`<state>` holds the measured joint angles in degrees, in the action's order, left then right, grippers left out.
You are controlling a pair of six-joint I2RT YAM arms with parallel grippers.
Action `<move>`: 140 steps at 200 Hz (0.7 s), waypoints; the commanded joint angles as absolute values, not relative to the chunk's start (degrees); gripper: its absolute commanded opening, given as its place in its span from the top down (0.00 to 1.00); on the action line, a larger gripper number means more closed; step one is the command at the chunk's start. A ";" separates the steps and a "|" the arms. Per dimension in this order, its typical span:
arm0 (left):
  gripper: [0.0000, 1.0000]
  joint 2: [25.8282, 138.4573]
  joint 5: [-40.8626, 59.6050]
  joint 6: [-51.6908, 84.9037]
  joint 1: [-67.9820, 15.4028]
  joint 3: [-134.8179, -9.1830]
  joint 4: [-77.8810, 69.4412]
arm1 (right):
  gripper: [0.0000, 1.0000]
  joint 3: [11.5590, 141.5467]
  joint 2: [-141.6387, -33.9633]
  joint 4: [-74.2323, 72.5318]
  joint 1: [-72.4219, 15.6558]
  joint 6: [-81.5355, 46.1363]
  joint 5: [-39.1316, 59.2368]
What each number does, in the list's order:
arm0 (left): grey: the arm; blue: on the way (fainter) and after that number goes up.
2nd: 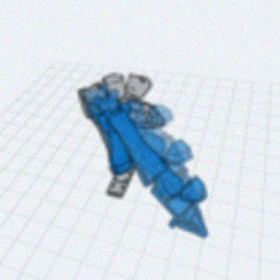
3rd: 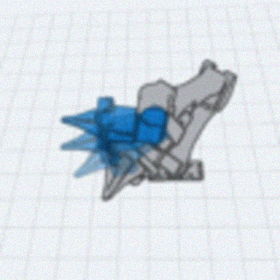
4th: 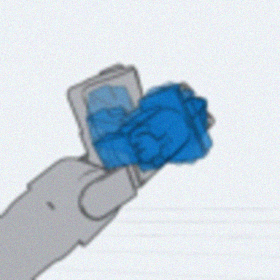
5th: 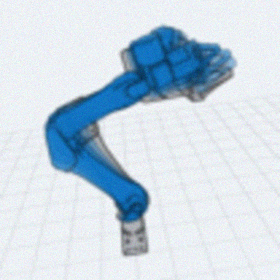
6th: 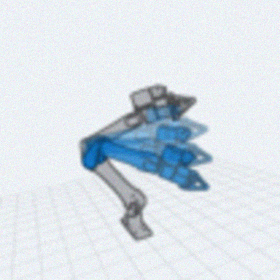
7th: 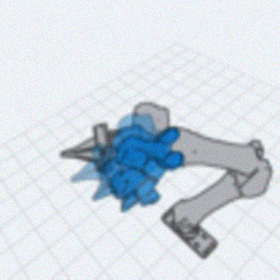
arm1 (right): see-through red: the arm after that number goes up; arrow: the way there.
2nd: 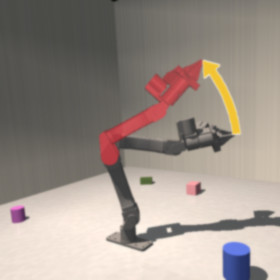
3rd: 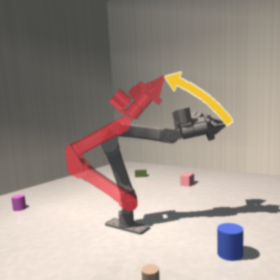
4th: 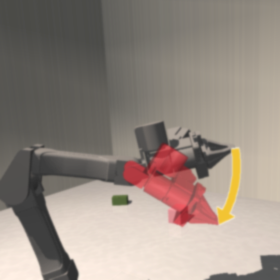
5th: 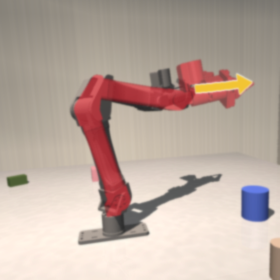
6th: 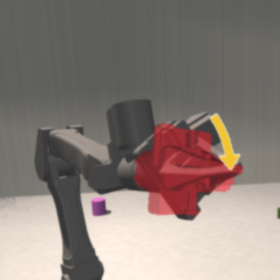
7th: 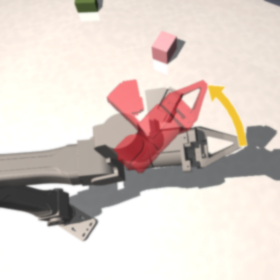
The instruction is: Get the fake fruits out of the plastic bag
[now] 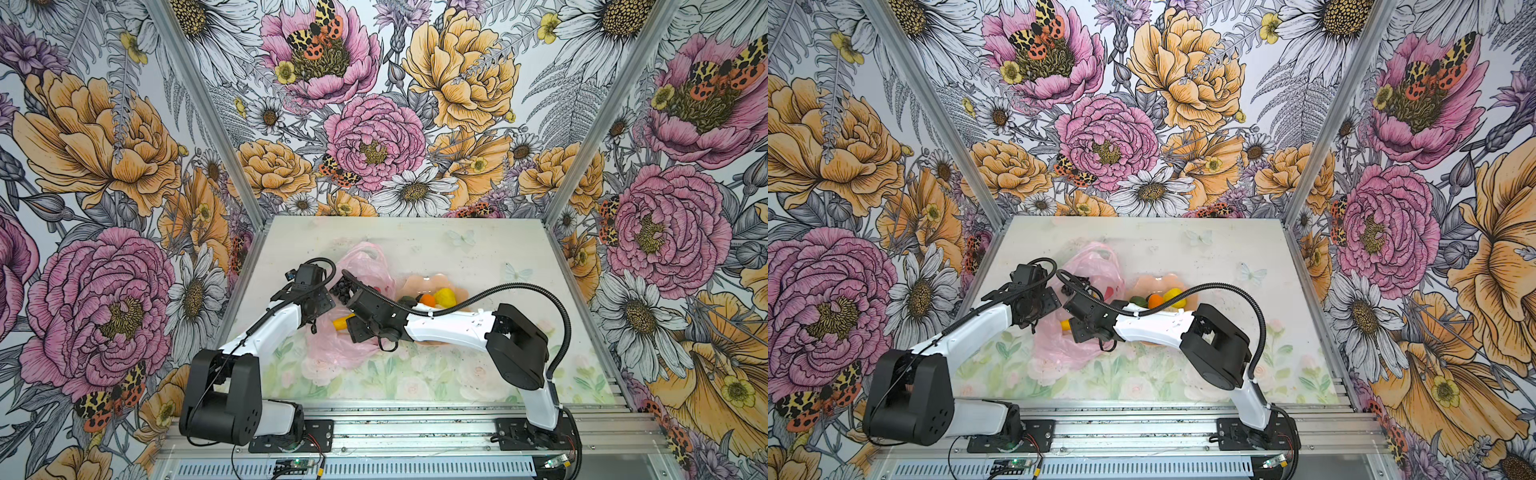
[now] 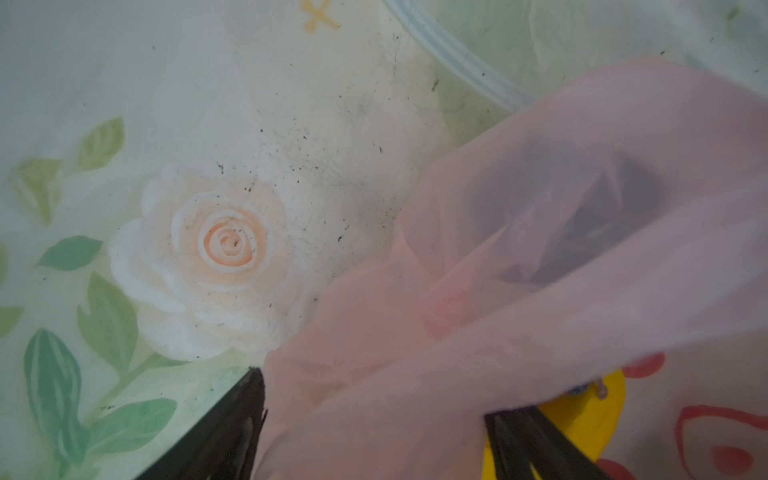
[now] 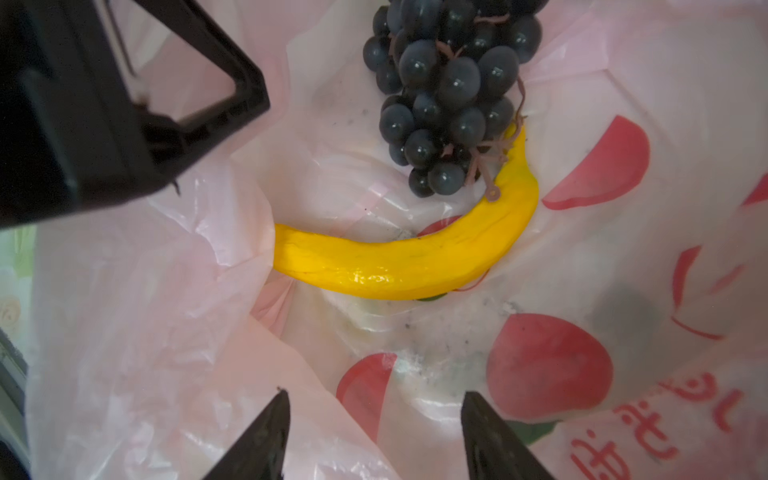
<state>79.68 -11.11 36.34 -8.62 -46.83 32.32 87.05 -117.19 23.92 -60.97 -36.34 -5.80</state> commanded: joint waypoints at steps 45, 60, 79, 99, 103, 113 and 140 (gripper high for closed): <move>0.63 69.99 -6.20 39.56 -3.24 -36.13 26.08 | 0.33 84.82 -119.55 22.35 -58.67 -36.44 -4.18; 0.70 66.88 -5.40 40.83 -3.62 -33.26 25.71 | 0.33 86.37 -119.95 21.99 -57.81 -36.64 -3.07; 0.79 64.20 -3.89 42.86 -4.04 -29.93 25.54 | 0.33 89.10 -121.24 21.71 -56.80 -37.31 -2.25; 0.85 61.31 -3.54 45.47 -5.81 -26.49 24.81 | 0.34 91.38 -122.76 21.84 -55.87 -38.87 -2.95; 0.86 60.72 -3.79 45.97 -6.26 -25.97 24.73 | 0.35 91.76 -123.10 21.80 -55.69 -39.22 -3.07; 0.87 59.22 -4.61 47.19 -7.67 -24.75 24.75 | 0.36 92.72 -123.89 21.90 -55.19 -39.68 -3.29; 0.90 55.80 -6.64 49.46 -10.81 -22.23 24.41 | 0.41 94.33 -125.66 22.02 -54.70 -40.37 -4.36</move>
